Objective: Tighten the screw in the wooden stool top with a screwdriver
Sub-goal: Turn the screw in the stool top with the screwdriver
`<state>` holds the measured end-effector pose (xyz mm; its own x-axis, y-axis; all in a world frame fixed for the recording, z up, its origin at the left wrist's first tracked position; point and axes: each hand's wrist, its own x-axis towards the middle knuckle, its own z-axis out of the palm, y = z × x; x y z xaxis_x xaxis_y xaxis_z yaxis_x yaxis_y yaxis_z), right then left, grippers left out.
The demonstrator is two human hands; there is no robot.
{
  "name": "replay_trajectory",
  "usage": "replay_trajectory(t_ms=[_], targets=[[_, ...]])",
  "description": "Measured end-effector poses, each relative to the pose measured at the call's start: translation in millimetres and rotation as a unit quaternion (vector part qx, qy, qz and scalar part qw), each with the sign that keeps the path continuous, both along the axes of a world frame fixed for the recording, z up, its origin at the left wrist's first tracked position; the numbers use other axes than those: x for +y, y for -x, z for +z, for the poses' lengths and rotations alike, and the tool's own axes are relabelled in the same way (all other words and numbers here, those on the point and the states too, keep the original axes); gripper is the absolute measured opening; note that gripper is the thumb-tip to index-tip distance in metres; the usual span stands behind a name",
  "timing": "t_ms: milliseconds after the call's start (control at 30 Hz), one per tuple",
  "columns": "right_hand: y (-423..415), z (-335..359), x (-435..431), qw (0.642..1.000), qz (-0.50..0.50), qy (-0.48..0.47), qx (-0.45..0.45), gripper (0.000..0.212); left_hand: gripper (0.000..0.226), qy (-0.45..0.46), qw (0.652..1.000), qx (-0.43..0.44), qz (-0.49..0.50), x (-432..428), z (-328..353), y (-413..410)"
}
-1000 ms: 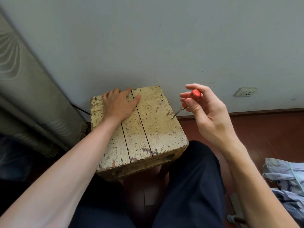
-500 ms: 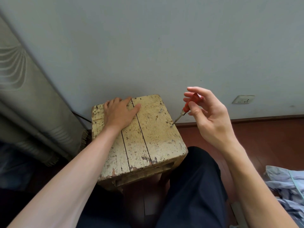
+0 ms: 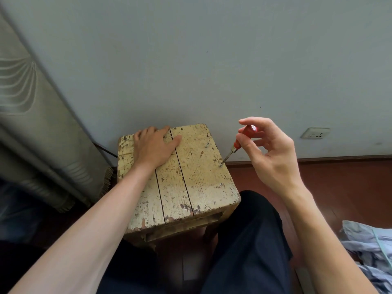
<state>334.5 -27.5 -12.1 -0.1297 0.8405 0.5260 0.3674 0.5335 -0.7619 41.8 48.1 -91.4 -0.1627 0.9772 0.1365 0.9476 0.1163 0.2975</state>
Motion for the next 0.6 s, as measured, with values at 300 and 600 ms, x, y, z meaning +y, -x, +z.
replay_trajectory(t_ms=[300,600], targets=[[-9,5,0,0.999,0.038,-0.002,-0.038,0.039,0.077,0.003,1.000,-0.006,0.003,-1,3,-2],[-17,5,2,0.997,0.063,0.026,-0.034,0.048,0.077,0.003,1.000,-0.005,0.003,0,2,-2]])
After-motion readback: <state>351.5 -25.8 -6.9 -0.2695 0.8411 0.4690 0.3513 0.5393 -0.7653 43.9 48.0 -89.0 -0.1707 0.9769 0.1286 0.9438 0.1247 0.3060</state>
